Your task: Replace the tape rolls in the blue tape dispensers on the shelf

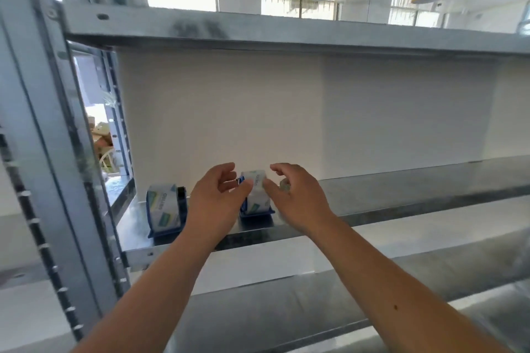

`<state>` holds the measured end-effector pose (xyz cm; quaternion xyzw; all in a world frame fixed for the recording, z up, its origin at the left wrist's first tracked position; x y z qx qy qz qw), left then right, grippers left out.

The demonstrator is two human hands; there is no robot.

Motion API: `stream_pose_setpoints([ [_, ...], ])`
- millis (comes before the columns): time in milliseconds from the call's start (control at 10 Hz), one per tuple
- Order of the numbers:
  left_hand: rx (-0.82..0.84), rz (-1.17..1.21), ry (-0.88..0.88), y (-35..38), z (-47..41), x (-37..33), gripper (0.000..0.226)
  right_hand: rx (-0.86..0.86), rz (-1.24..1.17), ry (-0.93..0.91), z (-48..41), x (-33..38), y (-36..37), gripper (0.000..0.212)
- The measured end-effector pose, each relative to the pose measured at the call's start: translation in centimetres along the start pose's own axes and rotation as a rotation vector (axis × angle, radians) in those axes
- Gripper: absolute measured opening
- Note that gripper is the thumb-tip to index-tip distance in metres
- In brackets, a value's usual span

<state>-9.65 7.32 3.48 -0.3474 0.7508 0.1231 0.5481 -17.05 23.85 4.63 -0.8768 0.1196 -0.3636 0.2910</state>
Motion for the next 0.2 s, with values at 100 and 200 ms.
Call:
stream_pose_setpoints([
  [100,-0.028,-0.047,0.084,-0.2,1.5,-1.4,0.053,0.028,0.049,-0.076,1.0,0.9,-1.4,0.058],
  [200,-0.093,-0.22,0.149,-0.9,3.0,-2.9,0.061,0.029,0.114,-0.177,1.7,2.2,-2.5,0.065],
])
Point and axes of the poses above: each hand's wrist, its own z-axis away from the middle knuckle, its own y-axis out of the palm, x = y × z, the point moved 3 cm from there along -z, towards the middle knuckle, and after that the axes turned 5 degrees about -y, right-handed, at the moved point
